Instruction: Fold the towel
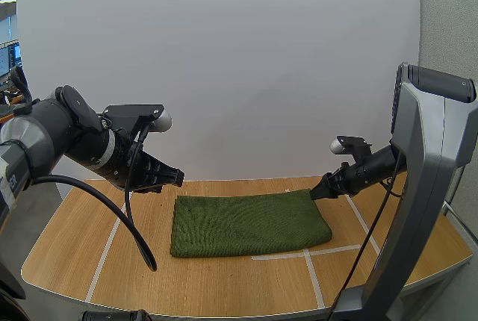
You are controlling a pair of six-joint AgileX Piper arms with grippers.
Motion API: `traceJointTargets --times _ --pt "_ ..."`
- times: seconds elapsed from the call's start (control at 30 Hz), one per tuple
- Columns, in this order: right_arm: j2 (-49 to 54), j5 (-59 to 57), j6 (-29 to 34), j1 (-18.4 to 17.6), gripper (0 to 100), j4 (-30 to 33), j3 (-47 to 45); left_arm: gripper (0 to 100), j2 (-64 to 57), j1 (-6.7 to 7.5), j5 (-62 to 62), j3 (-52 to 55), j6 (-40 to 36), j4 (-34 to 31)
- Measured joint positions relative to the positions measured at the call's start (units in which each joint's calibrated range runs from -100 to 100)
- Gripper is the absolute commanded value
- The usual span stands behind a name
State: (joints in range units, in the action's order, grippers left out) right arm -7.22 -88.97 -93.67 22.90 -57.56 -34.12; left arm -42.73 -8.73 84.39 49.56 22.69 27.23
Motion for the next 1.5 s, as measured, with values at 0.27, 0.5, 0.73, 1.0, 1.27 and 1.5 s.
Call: traceJointTargets --times 0.27,0.5,0.73,1.0,1.27,1.5 --pt "-5.9 0.4 0.0 0.0 91 0.0 0.1 0 0.0 0.00 -0.2 0.0 0.0 0.0" --pt "-10.8 0.0 -0.7 0.0 91 -2.2 0.1 0 0.0 0.00 -0.7 0.0 0.0 0.0" --pt "-11.8 -2.0 -1.2 0.0 91 -3.5 0.1 0 0.0 0.00 -0.7 0.0 0.0 0.0" --pt "-12.3 -6.4 -1.2 -0.2 91 -3.5 0.1 0 0.0 0.00 -0.7 0.0 0.0 0.0" --pt "-12.3 -8.8 -1.2 -0.2 85 -3.5 0.1 0 0.0 0.00 -0.7 0.0 0.0 0.0" --pt "-12.3 -7.1 -1.2 -0.2 85 -3.5 0.1 0 0.0 0.00 -0.7 0.0 0.0 0.0"
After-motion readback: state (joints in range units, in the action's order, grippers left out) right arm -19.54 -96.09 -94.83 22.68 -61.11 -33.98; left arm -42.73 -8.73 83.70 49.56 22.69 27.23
